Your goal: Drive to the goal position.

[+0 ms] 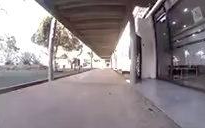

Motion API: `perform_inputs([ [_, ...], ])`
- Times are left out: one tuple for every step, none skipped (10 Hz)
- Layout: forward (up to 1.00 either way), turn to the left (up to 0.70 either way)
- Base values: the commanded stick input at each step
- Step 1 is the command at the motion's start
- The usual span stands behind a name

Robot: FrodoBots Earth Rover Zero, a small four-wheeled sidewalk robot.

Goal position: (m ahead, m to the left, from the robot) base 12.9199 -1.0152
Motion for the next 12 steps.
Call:
perform_inputs([
  [0.7, 0.0],
  [0.7, 0.0],
  [0.7, 0.0],
  [0.7, 0.0],
  [0.7, 0.0],
  [0.7, 0.0],
  [0.7, 0.0],
  [0.7, 0.0],
  [0.7, 0.0],
  [0.7, 0.0],
  [0.7, 0.0],
  [0.7, 0.0],
])
